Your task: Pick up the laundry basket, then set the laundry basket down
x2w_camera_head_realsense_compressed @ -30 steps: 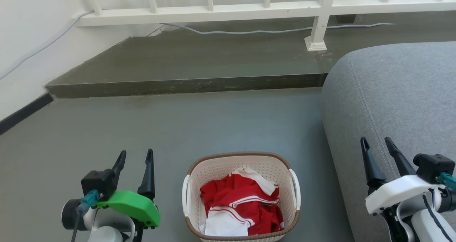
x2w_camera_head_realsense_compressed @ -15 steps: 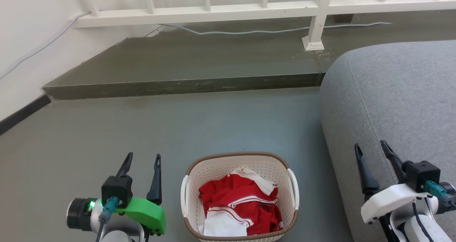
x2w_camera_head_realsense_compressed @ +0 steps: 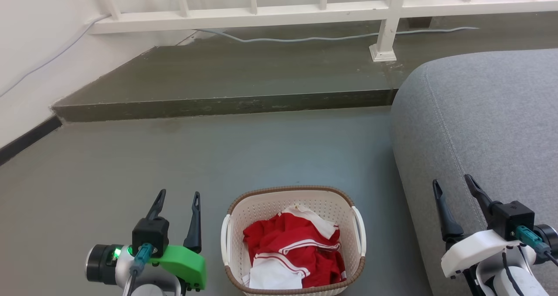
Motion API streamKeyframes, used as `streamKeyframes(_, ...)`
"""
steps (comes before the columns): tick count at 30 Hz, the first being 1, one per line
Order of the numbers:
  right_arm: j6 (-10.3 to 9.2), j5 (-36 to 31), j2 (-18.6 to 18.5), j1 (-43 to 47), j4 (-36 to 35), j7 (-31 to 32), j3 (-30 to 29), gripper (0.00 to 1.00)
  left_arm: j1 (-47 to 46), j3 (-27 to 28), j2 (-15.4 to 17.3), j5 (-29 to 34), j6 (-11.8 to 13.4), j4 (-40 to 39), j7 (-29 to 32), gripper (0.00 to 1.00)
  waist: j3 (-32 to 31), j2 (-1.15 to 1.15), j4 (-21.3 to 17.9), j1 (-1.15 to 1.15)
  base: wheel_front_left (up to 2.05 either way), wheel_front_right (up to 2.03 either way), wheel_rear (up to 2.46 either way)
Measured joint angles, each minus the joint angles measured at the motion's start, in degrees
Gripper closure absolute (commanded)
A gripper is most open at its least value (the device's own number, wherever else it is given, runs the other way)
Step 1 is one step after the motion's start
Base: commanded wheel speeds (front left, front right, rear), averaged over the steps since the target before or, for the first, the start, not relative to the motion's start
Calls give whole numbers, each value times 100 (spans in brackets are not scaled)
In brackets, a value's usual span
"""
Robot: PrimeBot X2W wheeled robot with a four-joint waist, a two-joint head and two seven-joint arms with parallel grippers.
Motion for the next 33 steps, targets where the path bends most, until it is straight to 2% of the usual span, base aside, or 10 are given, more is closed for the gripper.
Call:
streamKeyframes(21,102,33,56,2,3,0,-68,0,-1,14,-26,18,4,20,0,0,58,0,-11,0,0,0,0)
streamKeyframes(28,156,177,172,-9,-9,0,-155,0,-20,-3,-49,70,5,-67,0,0,290,0,-42,0,0,0,0)
streamKeyframes(33,271,334,274,-157,-7,0,-194,0,-158,-21,-60,89,5,-78,0,0,573,0,-72,0,0,0,0)
